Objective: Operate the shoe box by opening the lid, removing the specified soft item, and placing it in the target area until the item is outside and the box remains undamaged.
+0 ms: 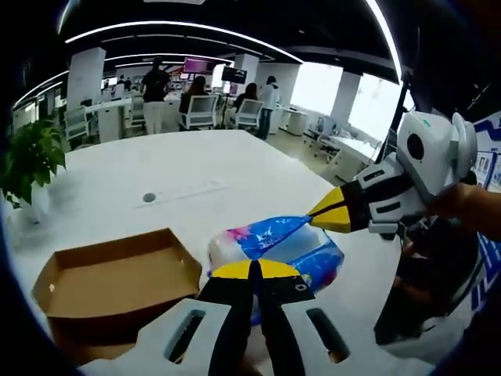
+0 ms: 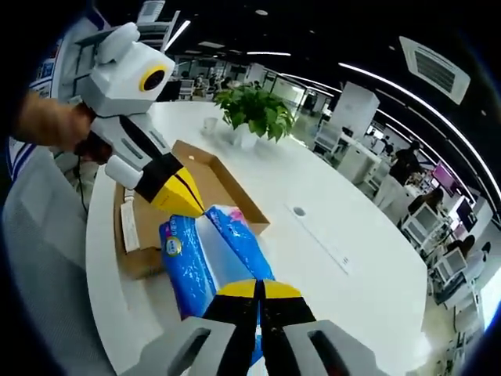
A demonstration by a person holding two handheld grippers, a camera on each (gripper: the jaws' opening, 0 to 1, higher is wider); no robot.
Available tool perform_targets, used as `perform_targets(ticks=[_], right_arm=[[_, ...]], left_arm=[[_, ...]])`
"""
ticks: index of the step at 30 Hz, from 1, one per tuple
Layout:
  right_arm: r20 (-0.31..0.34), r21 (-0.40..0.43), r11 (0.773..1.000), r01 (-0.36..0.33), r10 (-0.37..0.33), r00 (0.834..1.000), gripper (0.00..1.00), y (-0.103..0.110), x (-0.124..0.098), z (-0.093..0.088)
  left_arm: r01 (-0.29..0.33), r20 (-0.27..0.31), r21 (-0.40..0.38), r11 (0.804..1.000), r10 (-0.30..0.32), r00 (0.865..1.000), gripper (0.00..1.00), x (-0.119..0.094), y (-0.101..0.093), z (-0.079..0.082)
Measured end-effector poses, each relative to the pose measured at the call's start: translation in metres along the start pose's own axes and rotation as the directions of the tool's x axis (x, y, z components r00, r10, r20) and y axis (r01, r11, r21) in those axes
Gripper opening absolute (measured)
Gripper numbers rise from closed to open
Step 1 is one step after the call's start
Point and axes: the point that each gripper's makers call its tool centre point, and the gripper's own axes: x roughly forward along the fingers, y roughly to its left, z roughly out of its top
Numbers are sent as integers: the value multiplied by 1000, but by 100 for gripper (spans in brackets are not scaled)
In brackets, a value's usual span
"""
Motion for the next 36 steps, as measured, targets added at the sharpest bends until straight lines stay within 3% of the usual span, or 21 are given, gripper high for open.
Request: perform_targets(ticks=[19,36], right_arm=[[-25,16,1000,20,-20,999,0,-35,-12,-40],[-58,34,998,50,-48,997,0,-65,-23,-82]], left_arm=[[27,-2,-33,999,-27,1000,0,42,-34,3],[80,-36,-57,995,-83,996,0,85,-70,-6]])
